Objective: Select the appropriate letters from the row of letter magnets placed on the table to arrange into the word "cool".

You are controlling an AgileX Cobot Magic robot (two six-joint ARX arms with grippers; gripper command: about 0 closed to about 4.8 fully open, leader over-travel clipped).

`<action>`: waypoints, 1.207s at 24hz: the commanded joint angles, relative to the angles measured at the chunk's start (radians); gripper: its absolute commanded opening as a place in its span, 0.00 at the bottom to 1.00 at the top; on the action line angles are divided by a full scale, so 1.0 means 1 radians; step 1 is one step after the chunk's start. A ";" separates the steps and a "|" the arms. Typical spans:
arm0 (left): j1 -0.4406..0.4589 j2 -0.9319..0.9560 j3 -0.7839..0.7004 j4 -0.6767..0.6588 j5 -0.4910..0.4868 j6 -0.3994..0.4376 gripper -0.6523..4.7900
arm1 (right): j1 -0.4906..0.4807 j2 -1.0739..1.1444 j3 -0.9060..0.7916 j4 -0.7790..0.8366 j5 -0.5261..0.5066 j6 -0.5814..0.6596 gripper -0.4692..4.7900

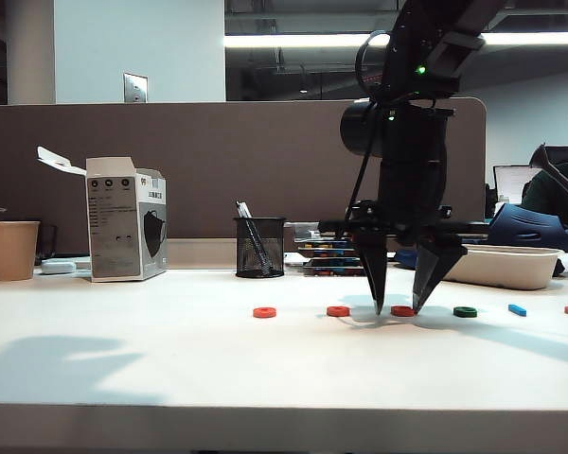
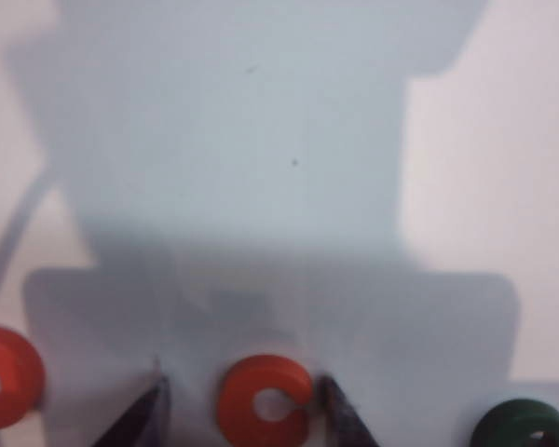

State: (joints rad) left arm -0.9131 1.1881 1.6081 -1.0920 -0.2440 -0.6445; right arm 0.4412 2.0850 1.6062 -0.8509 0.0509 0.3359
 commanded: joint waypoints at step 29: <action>-0.001 -0.002 0.004 0.009 -0.005 0.005 0.11 | 0.000 0.019 0.003 -0.013 -0.001 0.004 0.26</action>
State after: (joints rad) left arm -0.9131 1.1877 1.6081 -1.0920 -0.2440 -0.6445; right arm 0.4397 2.0930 1.6135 -0.8536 0.0513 0.3363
